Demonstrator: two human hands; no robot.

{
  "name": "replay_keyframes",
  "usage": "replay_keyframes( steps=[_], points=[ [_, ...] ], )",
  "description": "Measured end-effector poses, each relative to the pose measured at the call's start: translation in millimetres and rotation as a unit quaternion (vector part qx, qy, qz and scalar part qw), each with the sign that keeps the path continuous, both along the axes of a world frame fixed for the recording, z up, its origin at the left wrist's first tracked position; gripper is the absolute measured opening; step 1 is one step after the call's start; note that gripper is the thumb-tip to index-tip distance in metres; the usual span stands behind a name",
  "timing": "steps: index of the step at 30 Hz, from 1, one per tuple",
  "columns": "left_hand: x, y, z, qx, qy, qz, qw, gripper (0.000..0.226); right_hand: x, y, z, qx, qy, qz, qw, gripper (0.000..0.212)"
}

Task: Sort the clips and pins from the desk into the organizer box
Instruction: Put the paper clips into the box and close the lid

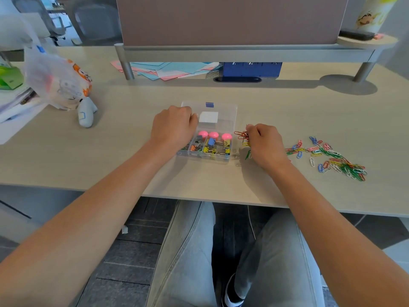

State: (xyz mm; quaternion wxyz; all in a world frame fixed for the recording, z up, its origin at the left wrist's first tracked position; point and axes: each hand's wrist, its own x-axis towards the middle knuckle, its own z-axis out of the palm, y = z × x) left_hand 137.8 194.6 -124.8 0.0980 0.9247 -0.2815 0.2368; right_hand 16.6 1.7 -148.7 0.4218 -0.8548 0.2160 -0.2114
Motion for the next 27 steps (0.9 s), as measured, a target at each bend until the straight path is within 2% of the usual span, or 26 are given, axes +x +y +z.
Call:
replay_keyframes(
  steps=[6, 10, 12, 14, 17, 27],
  points=[
    [-0.6, 5.8, -2.0, -0.025, -0.003, 0.004, 1.000, 0.036, -0.2, 0.8, 0.7, 0.007, 0.000, 0.003, 1.000, 0.046],
    [2.0, 14.4, -10.4, -0.077, -0.030, 0.028, 0.996, 0.028, 0.4, 0.7, 1.2, 0.004, 0.001, 0.004, 1.000, 0.048],
    [5.7, 22.3, -20.7, -0.097, 0.007, 0.062, 0.993, 0.032, 0.6, 1.0, 2.1, 0.002, 0.002, 0.004, 1.000, 0.049],
    [10.2, 31.2, -32.4, -0.117, 0.082, 0.088, 0.986, 0.040, 0.6, 2.0, 4.5, 0.004, 0.000, 0.005, 1.000, 0.049],
    [7.1, 37.4, -40.8, -0.172, 0.153, 0.076, 0.970, 0.050, 2.6, 5.1, 10.6, 0.008, -0.007, 0.008, 1.000, 0.050],
    [-29.8, 39.8, -42.9, -0.262, 0.199, 0.065, 0.942, 0.058, 26.8, 35.8, 38.7, 0.005, -0.021, 0.048, 0.999, 0.048]
  ],
)
